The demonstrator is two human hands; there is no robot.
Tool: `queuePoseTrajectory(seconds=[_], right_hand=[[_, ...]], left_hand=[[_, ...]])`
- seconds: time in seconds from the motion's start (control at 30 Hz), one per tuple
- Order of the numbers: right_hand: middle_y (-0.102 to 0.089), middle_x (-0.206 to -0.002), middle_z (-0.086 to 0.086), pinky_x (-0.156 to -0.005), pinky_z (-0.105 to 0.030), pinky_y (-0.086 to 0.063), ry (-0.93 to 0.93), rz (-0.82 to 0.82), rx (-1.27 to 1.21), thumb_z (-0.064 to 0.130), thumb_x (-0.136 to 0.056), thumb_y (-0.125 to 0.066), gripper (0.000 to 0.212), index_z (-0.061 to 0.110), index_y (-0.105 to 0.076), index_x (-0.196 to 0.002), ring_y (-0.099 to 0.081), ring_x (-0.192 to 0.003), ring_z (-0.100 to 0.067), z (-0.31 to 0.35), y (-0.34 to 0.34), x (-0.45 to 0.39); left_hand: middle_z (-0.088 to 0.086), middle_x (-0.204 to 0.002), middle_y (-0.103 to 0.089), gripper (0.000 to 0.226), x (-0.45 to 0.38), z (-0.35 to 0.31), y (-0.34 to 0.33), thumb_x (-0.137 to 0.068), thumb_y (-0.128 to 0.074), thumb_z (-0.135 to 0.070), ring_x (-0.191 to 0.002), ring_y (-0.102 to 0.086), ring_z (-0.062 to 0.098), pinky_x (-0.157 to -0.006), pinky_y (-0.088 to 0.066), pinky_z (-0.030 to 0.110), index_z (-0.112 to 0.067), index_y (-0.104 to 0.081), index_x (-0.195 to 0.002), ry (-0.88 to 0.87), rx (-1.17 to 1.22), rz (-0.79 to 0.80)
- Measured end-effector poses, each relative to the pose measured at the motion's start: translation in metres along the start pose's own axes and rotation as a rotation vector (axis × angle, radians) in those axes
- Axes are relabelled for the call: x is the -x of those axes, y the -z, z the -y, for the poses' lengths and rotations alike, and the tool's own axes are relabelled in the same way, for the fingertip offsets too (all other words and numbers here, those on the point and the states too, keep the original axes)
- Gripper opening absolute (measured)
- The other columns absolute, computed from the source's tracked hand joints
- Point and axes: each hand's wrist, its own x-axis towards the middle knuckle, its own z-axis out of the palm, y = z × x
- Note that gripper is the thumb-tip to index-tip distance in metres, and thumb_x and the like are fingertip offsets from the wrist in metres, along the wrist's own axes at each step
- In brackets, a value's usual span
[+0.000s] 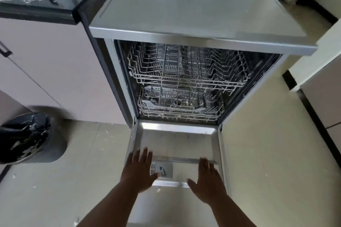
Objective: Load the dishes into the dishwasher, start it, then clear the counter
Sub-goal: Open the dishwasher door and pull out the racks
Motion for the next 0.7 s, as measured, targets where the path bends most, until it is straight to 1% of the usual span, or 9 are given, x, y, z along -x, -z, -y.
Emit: queuePoseTrajectory(seconds=[0.13, 0.3, 0.37, 0.47, 0.57, 0.7], right_hand=[[0.009, -0.162, -0.014, -0.12, -0.039, -0.005, -0.027, 0.006, 0.003, 0.057, -0.095, -0.039, 0.092, 0.006, 0.009, -0.153, 0.004, -0.15, -0.031, -0.012, 0.0, -0.066], [0.003, -0.163, -0.014, -0.12, -0.04, -0.009, -0.021, -0.046, 0.015, 0.055, -0.093, -0.046, 0.092, 0.006, 0.003, -0.154, 0.0, -0.15, -0.031, -0.032, 0.004, -0.156], [0.002, -0.163, -0.014, -0.119, -0.041, -0.011, -0.024, -0.061, 0.062, 0.054, -0.093, -0.047, 0.092, 0.006, 0.002, -0.154, -0.002, -0.149, -0.031, -0.042, 0.006, -0.187], [-0.004, -0.162, -0.018, -0.118, -0.042, -0.015, 0.002, -0.097, 0.12, 0.053, -0.093, -0.05, 0.092, 0.003, -0.002, -0.153, -0.005, -0.148, -0.034, -0.056, 0.01, -0.228], [0.002, -0.162, -0.016, -0.119, -0.043, -0.01, 0.018, -0.099, 0.172, 0.054, -0.093, -0.05, 0.093, 0.006, 0.001, -0.154, -0.002, -0.149, -0.034, -0.063, 0.017, -0.262], [0.005, -0.162, -0.016, -0.12, -0.044, -0.012, 0.045, -0.113, 0.217, 0.057, -0.092, -0.051, 0.096, 0.007, 0.001, -0.155, -0.002, -0.149, -0.035, -0.069, 0.02, -0.303]], left_hand=[[0.009, -0.16, 0.018, 0.085, -0.063, 0.008, 0.018, -0.096, -0.024, -0.065, -0.148, 0.015, 0.029, -0.118, 0.009, 0.045, -0.015, 0.013, -0.153, -0.006, -0.086, -0.011], [0.012, -0.161, 0.011, 0.089, -0.153, 0.012, 0.025, -0.094, -0.027, -0.067, -0.149, 0.007, 0.032, -0.12, 0.0, 0.047, -0.012, 0.008, -0.154, 0.002, -0.169, -0.058], [0.012, -0.162, 0.008, 0.09, -0.185, 0.013, 0.025, -0.093, -0.032, -0.066, -0.149, 0.003, 0.033, -0.12, -0.001, 0.047, -0.011, 0.004, -0.154, 0.014, -0.162, -0.087], [0.011, -0.162, 0.008, 0.091, -0.226, 0.013, 0.024, -0.093, -0.036, -0.066, -0.149, 0.003, 0.032, -0.12, -0.002, 0.046, -0.012, 0.005, -0.155, 0.042, -0.137, -0.109], [0.011, -0.162, 0.008, 0.094, -0.26, 0.016, 0.014, -0.091, -0.041, -0.066, -0.149, 0.002, 0.032, -0.12, -0.002, 0.045, -0.013, 0.003, -0.155, 0.072, -0.129, -0.133], [0.012, -0.162, 0.006, 0.101, -0.297, 0.022, -0.004, -0.087, -0.05, -0.067, -0.149, 0.001, 0.032, -0.12, -0.001, 0.046, -0.013, 0.002, -0.155, 0.085, -0.092, -0.146]])
